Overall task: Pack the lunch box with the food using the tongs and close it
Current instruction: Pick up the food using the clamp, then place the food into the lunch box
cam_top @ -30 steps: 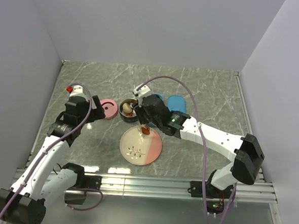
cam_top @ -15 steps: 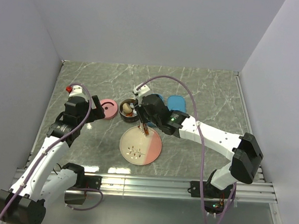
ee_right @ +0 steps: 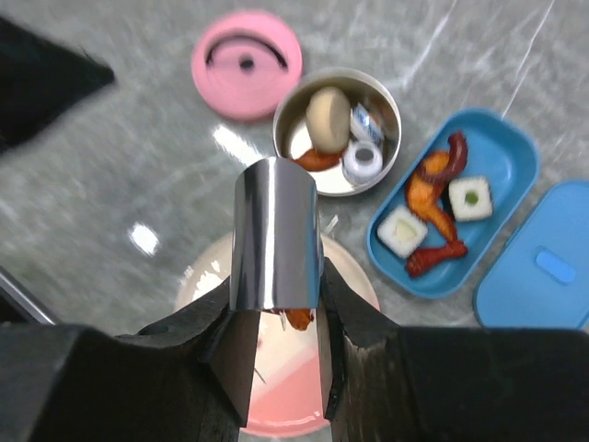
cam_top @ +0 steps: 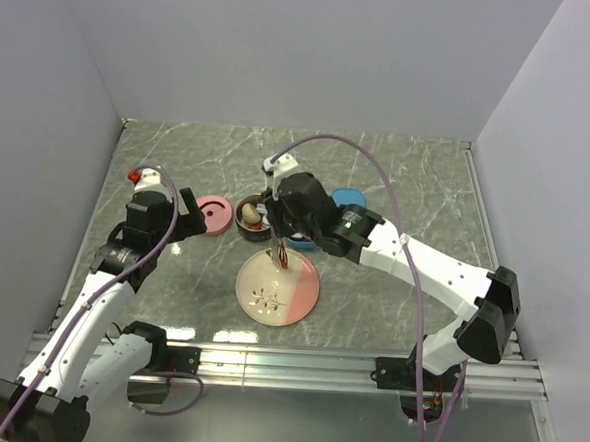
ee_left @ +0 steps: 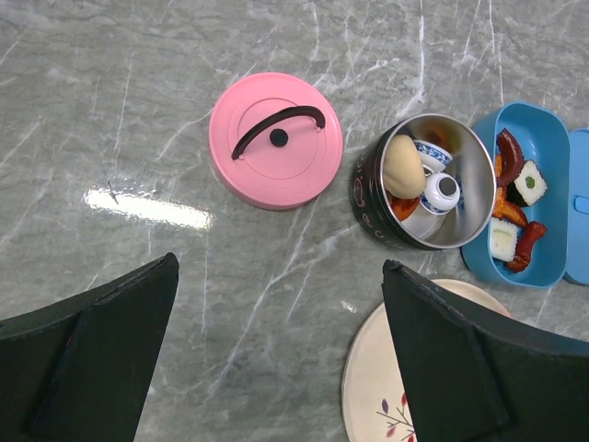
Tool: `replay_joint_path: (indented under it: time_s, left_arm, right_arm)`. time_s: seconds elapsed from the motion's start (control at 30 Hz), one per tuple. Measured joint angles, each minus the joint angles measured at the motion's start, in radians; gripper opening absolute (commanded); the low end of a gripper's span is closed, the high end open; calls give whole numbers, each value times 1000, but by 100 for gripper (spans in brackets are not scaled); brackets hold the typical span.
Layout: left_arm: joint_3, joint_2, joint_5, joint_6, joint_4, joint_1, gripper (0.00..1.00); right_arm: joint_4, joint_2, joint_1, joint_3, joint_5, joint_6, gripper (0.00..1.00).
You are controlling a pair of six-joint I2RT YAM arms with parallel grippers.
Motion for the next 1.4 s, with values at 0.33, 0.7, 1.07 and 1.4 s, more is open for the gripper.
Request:
replay_joint_path:
  time_s: [0.33,0.7,1.07,1.4]
  left_arm:
    - [0,0,0,0,2,0,99]
    - [0,0,0,0,3,0,99]
    - [0,5,0,0,3,0,100]
    - [0,5,0,1,3,0,99]
  right_arm:
    - [-46,71,-46,255,63,26,20]
    - [-116,252,-191,346,159,56,20]
    - [-128,247,-223,288,225,68,20]
    - [-119,247,-227,278,284,86,25]
